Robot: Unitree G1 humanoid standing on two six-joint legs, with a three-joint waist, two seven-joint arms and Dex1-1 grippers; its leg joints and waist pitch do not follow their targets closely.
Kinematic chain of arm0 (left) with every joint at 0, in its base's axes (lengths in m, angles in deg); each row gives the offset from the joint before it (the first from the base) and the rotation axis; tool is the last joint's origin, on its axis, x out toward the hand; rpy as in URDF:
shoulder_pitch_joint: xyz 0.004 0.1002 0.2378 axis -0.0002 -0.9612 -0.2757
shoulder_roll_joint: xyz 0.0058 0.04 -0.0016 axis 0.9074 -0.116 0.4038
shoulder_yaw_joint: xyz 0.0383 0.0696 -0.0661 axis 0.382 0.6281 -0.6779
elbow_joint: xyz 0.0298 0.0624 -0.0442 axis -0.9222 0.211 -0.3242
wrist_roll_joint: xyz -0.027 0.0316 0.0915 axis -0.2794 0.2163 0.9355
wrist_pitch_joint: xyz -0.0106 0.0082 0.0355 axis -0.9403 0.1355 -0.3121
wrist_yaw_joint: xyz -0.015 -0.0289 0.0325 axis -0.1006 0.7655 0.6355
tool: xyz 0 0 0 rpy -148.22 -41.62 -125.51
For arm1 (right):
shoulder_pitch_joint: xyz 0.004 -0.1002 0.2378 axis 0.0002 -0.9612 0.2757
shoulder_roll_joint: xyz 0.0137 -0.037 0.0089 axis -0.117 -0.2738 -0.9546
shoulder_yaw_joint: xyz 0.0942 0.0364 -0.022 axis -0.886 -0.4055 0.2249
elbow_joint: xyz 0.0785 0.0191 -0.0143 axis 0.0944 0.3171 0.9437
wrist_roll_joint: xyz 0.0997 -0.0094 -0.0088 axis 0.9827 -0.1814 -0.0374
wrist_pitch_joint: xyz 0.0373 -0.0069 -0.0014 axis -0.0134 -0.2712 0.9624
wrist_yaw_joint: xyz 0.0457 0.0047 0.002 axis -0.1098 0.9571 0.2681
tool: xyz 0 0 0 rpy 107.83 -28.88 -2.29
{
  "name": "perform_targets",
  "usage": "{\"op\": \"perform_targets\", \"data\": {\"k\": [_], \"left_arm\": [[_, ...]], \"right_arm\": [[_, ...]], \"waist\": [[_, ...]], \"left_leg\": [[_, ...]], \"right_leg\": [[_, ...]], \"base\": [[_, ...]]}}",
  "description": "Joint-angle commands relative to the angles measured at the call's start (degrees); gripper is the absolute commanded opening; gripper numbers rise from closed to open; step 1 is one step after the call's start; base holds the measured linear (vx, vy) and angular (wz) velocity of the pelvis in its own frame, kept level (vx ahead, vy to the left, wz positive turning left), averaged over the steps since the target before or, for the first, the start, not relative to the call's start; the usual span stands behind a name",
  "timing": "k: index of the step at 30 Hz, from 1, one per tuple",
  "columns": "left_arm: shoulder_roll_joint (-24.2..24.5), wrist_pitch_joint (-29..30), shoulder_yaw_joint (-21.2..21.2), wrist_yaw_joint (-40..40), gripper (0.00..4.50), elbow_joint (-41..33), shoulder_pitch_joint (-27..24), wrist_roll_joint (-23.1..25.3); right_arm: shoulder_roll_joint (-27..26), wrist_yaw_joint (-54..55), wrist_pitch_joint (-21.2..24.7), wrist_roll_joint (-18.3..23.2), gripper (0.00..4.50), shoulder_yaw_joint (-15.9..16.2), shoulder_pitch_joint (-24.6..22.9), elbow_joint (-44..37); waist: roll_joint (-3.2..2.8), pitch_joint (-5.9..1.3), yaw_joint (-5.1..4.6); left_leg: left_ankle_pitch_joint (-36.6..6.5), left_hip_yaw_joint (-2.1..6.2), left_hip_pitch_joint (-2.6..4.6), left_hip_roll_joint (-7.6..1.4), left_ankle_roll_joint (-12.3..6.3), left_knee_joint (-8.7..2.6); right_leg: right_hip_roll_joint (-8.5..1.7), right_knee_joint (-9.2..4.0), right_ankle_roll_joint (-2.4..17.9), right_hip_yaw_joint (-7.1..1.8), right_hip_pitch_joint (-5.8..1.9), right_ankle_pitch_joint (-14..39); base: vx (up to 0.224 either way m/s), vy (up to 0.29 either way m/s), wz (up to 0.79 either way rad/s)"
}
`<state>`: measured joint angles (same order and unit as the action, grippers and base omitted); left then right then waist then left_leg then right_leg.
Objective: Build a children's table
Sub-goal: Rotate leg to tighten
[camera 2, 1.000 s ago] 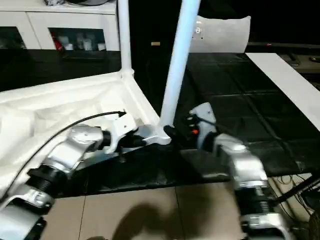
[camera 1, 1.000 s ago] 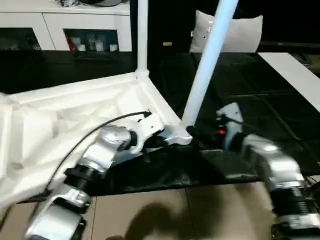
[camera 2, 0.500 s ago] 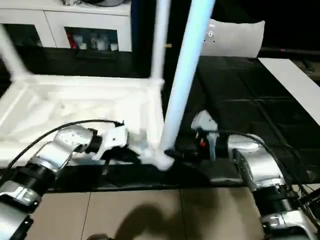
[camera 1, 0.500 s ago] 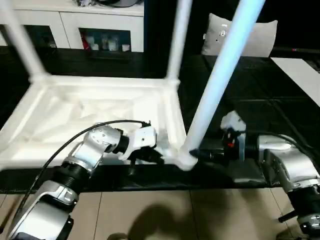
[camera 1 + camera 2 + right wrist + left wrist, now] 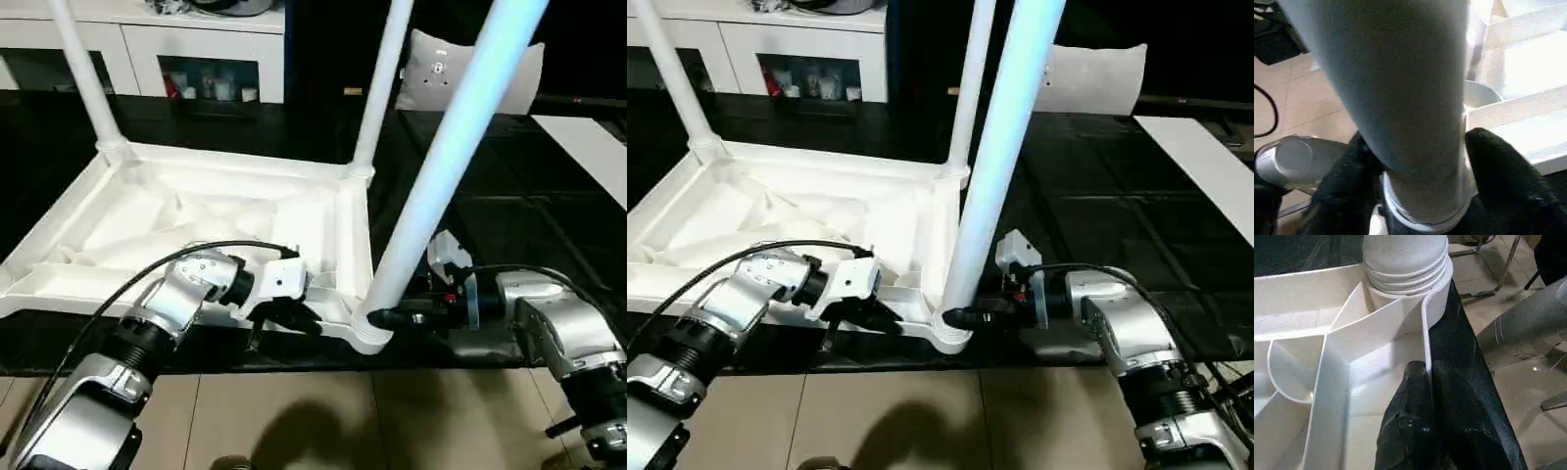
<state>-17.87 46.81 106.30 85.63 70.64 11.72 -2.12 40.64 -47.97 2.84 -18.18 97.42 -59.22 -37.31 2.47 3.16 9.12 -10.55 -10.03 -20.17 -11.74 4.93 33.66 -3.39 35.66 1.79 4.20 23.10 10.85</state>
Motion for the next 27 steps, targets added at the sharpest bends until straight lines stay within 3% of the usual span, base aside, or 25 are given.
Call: {"op": "perform_targets", "data": {"k": [1, 6, 9, 10, 14, 15, 17, 18, 21, 23, 24, 27], "left_arm": [[-0.5, -1.1, 1.6, 3.1, 0.00, -1.9, -0.2, -0.5], [-0.5, -0.3, 1.3, 3.0, 0.00, -1.6, -0.5, -0.8], [-1.0, 3.8, 0.5, 1.3, 0.00, -2.4, -0.8, -1.3], [-1.3, 5.7, 0.0, 0.4, 0.00, -2.7, -0.8, -1.5], [-4.3, 14.0, -2.6, -7.4, 0.00, -3.2, -0.2, -1.9], [-6.7, 17.0, -4.4, -12.1, 0.00, -3.0, 0.3, -2.5], [-8.2, 18.6, -5.2, -15.1, 0.00, -2.7, 0.7, -2.4], [-9.9, 20.2, -6.1, -18.7, 0.00, -2.2, 1.2, -2.1], [-15.4, 24.3, -8.9, -29.2, 0.00, -0.4, 3.2, -1.5], [-16.1, 24.7, -8.9, -30.3, 0.00, -0.4, 3.4, -1.1], [-16.1, 24.7, -8.9, -30.3, 0.00, -0.4, 3.4, -1.1], [-16.7, 24.8, -7.4, -32.0, 0.00, -1.4, 3.2, 1.3]], "right_arm": [[0.4, 0.1, 0.9, 0.4, 2.40, 0.0, -0.4, -0.2], [-0.1, -0.2, 2.6, 2.0, 2.06, -0.4, -1.2, -1.5], [-1.5, 2.0, 4.4, 3.2, 2.03, -1.5, -2.0, -2.8], [-2.3, 3.7, 4.9, 3.3, 2.02, -2.0, -2.1, -3.2], [-6.9, 18.6, 8.5, -0.7, 2.02, -4.0, -0.6, -1.8], [-9.8, 25.8, 11.6, -1.7, 2.01, -5.5, 0.6, -0.7], [-11.8, 30.6, 13.1, -2.8, 2.01, -6.5, 1.3, 0.0], [-14.3, 36.4, 14.5, -3.9, 2.01, -7.8, 2.1, 0.9], [-20.9, 46.9, 14.4, -4.9, 2.01, -10.0, 3.2, 3.0], [-21.6, 47.7, 13.4, -5.3, 2.01, -9.6, 3.2, 3.2], [-21.6, 47.7, 13.4, -5.3, 2.68, -9.6, 3.2, 3.2], [-23.0, 48.0, 10.1, -6.9, 2.74, -8.0, 3.2, 2.3]], "waist": [[0.22, -3.83, -0.23], [0.17, -3.89, -0.21], [0.16, -3.89, -0.14], [-0.10, -3.83, -0.26], [-0.09, -3.33, -1.13], [0.12, -3.31, -1.47], [0.11, -3.29, -2.17], [0.30, -3.30, -2.82], [0.15, -3.66, -3.81], [0.27, -3.69, -3.63], [0.28, -3.70, -3.55], [0.00, -3.92, -3.33]], "left_leg": [[-8.4, 0.27, 0.16, -1.83, -2.14, -3.41], [-7.9, 0.29, 0.10, -1.81, -2.11, -3.41], [-8.0, 0.31, 0.14, -1.87, -1.99, -3.43], [-8.2, 0.31, 0.18, -1.81, -1.67, -3.49], [-11.4, 0.55, 0.29, -1.46, 0.07, -3.82], [-11.8, 0.67, 0.11, -1.27, 0.49, -3.91], [-12.4, 0.75, 0.32, -1.21, 1.27, -3.87], [-11.9, 0.89, -0.04, -1.16, 1.28, -3.98], [-10.9, 0.82, 0.03, -1.17, 1.37, -3.77], [-10.2, 0.57, 0.17, -1.00, 0.35, -3.57], [-9.6, 0.54, 0.04, -0.98, -0.04, -3.59], [-6.9, 0.45, -0.14, -1.14, -1.04, -3.59]], "right_leg": [[-4.91, -4.40, 9.1, -3.00, -3.20, 12.0], [-4.85, -4.28, 9.0, -2.99, -3.31, 11.2], [-4.94, -4.24, 9.4, -2.99, -3.30, 11.0], [-4.88, -4.35, 9.4, -2.98, -3.20, 11.3], [-4.94, -5.29, 7.4, -2.79, -3.04, 19.8], [-5.00, -5.60, 6.0, -2.67, -3.19, 23.4], [-4.98, -5.86, 5.2, -2.62, -2.79, 26.1], [-5.06, -5.92, 4.6, -2.58, -3.06, 26.7], [-4.90, -5.64, 5.7, -2.79, -2.89, 22.0], [-4.82, -5.66, 6.2, -3.02, -2.90, 19.6], [-4.79, -5.58, 6.3, -3.04, -3.03, 18.7], [-4.59, -4.96, 7.5, -3.14, -3.22, 12.2]], "base": [[0.000, 0.000, 0.00], [0.000, 0.000, 0.00], [0.000, 0.000, 0.00], [0.000, 0.000, 0.00], [0.000, 0.000, 0.00], [0.000, 0.000, 0.00], [0.000, 0.000, 0.00], [0.000, 0.000, 0.00], [0.000, 0.000, 0.00], [0.000, 0.000, 0.00], [0.000, 0.000, 0.00], [0.000, 0.000, 0.00]]}}
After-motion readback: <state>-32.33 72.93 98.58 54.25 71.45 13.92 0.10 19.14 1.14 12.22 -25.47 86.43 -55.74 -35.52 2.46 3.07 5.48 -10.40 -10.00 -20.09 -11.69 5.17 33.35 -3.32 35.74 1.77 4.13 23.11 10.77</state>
